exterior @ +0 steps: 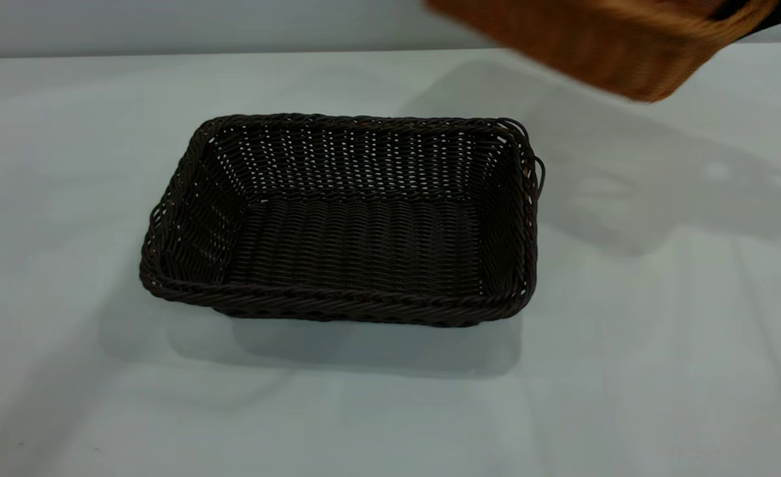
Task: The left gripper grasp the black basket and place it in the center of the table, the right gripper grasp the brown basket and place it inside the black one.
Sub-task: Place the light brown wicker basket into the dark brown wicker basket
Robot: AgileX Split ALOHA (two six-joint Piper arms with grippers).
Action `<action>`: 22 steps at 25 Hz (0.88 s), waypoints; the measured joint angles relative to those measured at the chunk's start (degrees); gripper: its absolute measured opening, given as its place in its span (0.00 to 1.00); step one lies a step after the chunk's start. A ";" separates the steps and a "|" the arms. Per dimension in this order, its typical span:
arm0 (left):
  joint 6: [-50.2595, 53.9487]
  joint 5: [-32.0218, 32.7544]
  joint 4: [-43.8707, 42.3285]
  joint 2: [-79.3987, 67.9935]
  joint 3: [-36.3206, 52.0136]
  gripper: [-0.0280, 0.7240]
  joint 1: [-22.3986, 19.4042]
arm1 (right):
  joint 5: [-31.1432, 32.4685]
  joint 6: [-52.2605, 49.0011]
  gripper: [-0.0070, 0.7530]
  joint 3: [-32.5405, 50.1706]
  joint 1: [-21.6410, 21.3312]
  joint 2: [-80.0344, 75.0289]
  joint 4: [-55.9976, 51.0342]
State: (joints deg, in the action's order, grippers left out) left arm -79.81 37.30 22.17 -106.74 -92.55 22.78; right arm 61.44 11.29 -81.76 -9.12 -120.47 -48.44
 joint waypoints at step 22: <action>4.27 0.15 -0.18 13.58 0.17 0.69 -3.87 | -0.20 -1.44 0.10 -0.11 24.03 -8.48 8.15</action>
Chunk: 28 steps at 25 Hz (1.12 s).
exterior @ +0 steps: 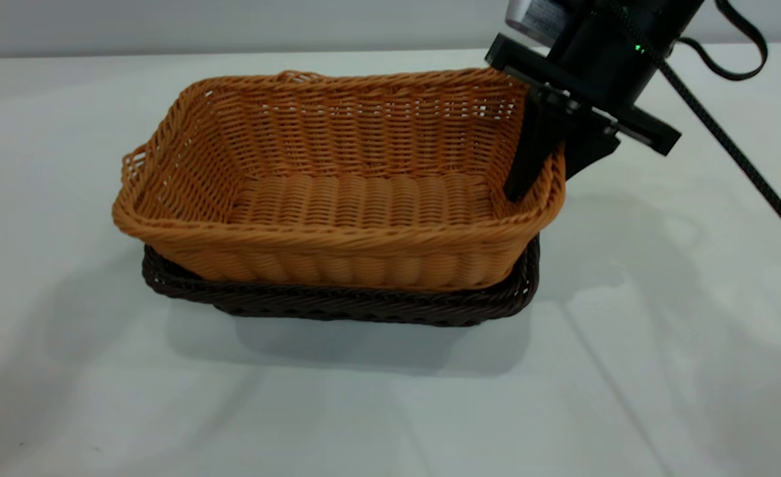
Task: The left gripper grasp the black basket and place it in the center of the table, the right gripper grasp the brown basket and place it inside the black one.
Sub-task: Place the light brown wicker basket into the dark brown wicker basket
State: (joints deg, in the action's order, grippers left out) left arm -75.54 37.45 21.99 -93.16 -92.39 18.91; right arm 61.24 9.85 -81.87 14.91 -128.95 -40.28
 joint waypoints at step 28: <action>12.65 16.87 -3.34 13.90 0.02 0.64 0.00 | 6.70 1.12 0.74 -0.10 -0.05 13.35 14.42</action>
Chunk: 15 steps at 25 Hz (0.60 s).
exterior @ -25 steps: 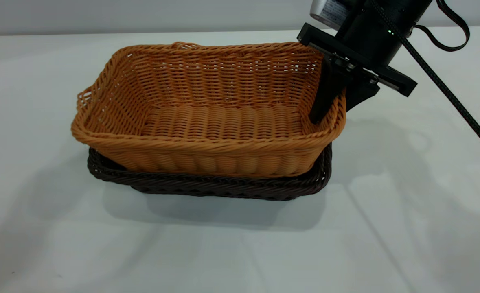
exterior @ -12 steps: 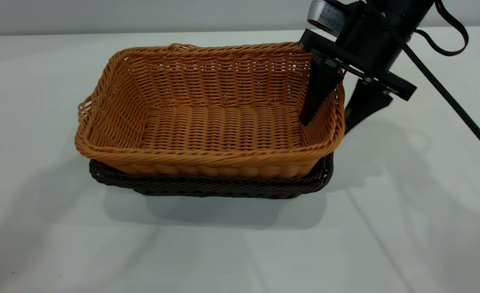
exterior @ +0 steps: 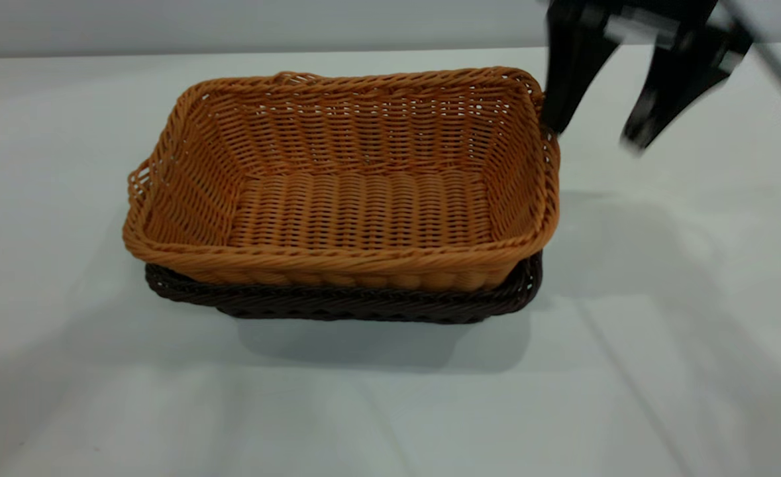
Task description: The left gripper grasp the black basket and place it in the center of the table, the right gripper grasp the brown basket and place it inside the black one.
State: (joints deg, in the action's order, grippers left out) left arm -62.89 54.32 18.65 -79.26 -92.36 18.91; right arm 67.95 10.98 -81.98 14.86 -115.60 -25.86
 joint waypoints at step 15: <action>42.70 12.56 -22.96 18.90 8.71 0.64 0.00 | 2.98 -7.89 0.72 9.00 0.00 45.49 8.26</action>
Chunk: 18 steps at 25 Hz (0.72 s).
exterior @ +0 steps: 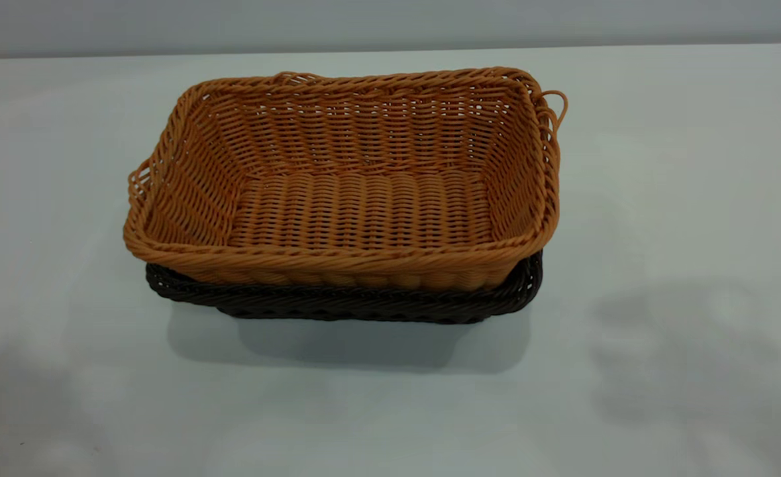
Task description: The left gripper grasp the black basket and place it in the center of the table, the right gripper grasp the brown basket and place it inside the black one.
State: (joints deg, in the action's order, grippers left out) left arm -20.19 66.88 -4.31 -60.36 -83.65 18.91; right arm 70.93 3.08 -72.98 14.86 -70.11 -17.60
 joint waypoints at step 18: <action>7.83 0.00 9.10 14.23 44.64 0.64 0.00 | -7.14 -7.09 0.71 44.91 0.00 36.78 14.76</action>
State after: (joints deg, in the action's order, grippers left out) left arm -12.36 66.88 4.79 -46.13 -39.01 18.91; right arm 63.79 -4.01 -28.07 14.86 -33.34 -2.83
